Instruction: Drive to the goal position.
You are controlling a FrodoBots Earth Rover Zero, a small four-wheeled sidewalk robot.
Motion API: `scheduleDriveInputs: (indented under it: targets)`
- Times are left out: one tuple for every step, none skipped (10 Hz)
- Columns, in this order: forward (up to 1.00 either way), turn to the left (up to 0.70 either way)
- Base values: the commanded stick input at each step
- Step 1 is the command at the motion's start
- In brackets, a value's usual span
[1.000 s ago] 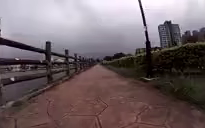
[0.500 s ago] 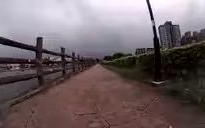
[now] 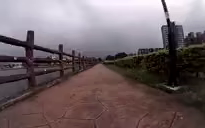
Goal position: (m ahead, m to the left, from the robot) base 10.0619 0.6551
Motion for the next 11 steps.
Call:
scheduleDriveInputs:
  targets:
    - [1.00, 0.00]
    - [1.00, 0.00]
    - [1.00, 0.00]
    - [1.00, 0.00]
    - [1.00, 0.00]
    - [1.00, 0.00]
    - [1.00, 0.00]
    - [1.00, 0.00]
    - [1.00, 0.00]
    - [1.00, 0.00]
    - [1.00, 0.00]
